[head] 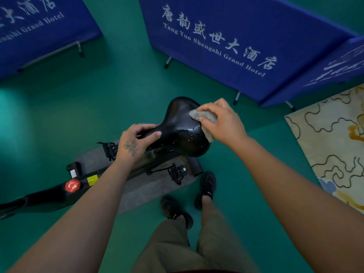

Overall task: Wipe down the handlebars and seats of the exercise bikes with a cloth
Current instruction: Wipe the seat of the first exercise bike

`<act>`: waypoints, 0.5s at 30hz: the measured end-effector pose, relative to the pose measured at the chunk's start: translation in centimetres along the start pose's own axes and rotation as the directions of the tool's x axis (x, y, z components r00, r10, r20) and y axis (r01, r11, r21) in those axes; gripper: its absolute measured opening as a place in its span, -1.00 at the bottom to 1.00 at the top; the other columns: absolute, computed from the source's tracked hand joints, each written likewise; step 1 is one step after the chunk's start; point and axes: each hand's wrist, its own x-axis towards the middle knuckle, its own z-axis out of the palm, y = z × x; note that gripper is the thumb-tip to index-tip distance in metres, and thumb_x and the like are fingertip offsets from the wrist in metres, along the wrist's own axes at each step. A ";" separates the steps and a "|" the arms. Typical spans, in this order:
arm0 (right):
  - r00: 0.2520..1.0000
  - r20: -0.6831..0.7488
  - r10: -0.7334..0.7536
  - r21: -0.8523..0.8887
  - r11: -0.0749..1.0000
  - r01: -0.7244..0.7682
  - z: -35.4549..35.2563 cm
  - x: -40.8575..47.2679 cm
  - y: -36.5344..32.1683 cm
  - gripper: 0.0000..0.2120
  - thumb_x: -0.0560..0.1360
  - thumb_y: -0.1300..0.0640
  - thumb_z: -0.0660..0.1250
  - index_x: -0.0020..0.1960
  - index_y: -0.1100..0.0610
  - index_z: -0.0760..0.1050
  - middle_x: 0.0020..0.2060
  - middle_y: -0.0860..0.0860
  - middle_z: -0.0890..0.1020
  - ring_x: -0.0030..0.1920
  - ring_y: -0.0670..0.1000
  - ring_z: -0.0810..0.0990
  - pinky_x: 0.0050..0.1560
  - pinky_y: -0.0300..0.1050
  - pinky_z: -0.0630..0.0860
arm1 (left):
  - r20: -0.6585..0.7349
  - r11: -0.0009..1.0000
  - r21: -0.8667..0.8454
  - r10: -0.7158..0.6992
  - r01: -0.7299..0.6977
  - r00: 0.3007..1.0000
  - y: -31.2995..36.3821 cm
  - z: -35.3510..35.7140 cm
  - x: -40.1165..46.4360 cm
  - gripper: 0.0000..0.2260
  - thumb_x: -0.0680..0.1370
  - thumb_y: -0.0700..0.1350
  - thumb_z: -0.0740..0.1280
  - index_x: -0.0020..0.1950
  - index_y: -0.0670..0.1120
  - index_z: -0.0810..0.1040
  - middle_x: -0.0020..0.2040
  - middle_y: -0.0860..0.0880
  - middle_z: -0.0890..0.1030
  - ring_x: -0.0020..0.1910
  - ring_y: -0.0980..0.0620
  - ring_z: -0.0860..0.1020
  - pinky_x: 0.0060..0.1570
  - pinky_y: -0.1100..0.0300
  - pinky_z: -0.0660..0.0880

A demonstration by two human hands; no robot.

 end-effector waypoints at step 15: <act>0.998 0.049 0.034 -0.009 0.999 -0.033 0.2 -3.0 0.0 -0.79 0.51 -0.07 0.46 0.14 -0.25 0.64 -0.04 -0.14 0.45 -0.05 -0.09 0.53 -0.04 0.01 0.57 | 0.000 1.000 -0.004 0.005 -0.005 1.000 -0.2 0.1 0.0 -0.81 0.50 0.01 0.60 0.02 0.25 0.69 0.12 0.08 0.67 0.10 0.23 0.59 0.22 0.26 0.48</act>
